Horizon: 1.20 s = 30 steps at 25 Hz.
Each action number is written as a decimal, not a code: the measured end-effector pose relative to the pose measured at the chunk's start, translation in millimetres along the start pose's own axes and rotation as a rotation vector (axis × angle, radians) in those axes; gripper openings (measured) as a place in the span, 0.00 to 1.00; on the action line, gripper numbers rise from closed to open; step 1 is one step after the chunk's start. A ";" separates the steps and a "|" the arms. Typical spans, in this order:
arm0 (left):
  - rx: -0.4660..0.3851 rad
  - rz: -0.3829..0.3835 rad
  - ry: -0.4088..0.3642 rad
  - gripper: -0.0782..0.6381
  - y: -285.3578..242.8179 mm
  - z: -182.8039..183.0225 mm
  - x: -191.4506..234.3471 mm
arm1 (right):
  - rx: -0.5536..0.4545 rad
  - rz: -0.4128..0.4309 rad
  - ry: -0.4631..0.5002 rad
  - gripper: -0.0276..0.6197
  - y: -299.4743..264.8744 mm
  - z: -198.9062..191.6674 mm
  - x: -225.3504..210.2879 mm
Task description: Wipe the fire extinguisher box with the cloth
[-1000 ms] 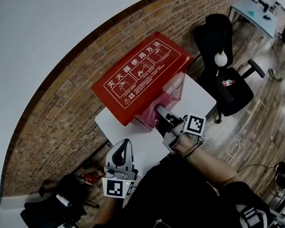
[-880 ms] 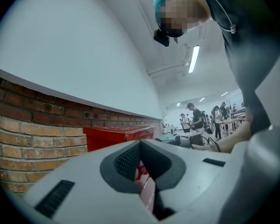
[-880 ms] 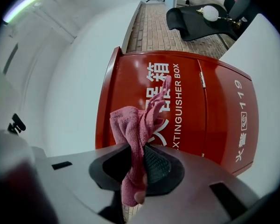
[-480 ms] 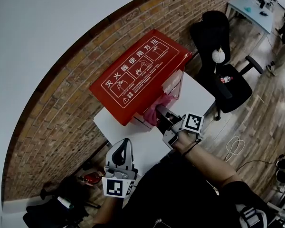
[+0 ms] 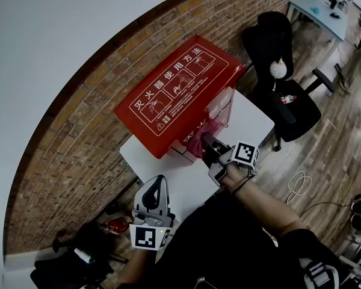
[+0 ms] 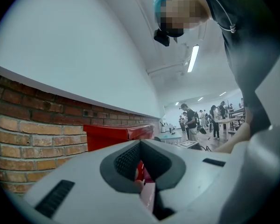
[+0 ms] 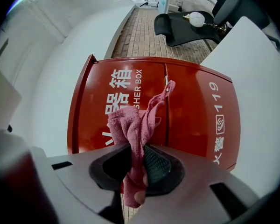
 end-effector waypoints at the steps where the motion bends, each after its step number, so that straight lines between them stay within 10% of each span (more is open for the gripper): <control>1: 0.000 -0.001 0.000 0.16 0.0 -0.1 0.1 | -0.002 -0.001 -0.012 0.16 -0.3 -0.4 -3.1; 30: 0.022 0.002 0.008 0.16 -1.1 -6.5 10.8 | -0.005 -0.113 -0.033 0.16 -2.6 -0.2 -48.3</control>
Point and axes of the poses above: the fingertips, and each gripper's own axes: y backward along the fingers, x to its left, z out of its top, the point moved 9 cm from there along y, backward along the fingers, and after that the axes turned 14 degrees about x, right-handed, at the moved point
